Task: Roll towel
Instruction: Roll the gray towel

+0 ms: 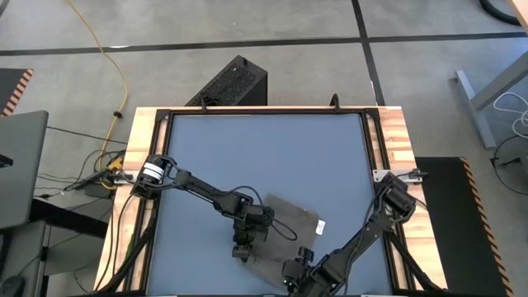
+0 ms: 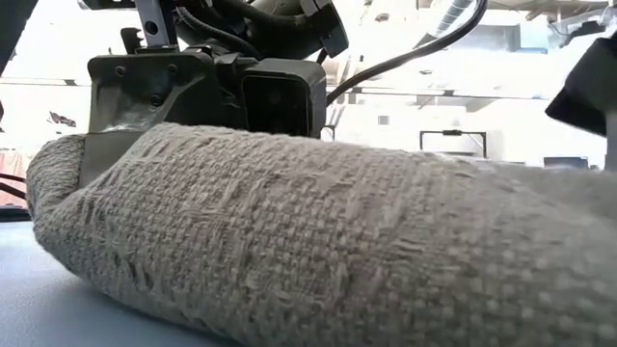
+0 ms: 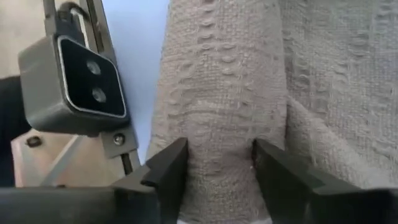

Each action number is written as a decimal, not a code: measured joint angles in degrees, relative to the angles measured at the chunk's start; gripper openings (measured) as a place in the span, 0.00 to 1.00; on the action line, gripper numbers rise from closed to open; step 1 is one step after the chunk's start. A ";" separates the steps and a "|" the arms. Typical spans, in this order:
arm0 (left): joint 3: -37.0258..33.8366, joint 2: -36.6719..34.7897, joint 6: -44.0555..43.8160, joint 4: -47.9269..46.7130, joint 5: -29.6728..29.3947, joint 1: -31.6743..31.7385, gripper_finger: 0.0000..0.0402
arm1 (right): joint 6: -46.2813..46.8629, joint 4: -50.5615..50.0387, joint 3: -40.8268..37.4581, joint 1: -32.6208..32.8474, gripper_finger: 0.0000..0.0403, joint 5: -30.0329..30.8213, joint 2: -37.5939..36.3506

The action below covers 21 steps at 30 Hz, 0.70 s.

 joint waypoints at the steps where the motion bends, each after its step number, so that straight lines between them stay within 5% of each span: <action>1: 0.00 0.00 0.11 -0.12 0.00 -0.02 0.11 | 0.73 0.19 0.02 0.07 0.51 0.02 0.36; 10: 0.02 0.00 0.49 -0.80 4.69 0.09 0.11 | 5.16 0.91 0.04 1.43 0.07 2.11 -0.70; 21: 0.11 0.00 1.84 -0.19 12.62 0.46 0.14 | 14.29 3.27 -2.06 3.39 0.07 1.03 -1.27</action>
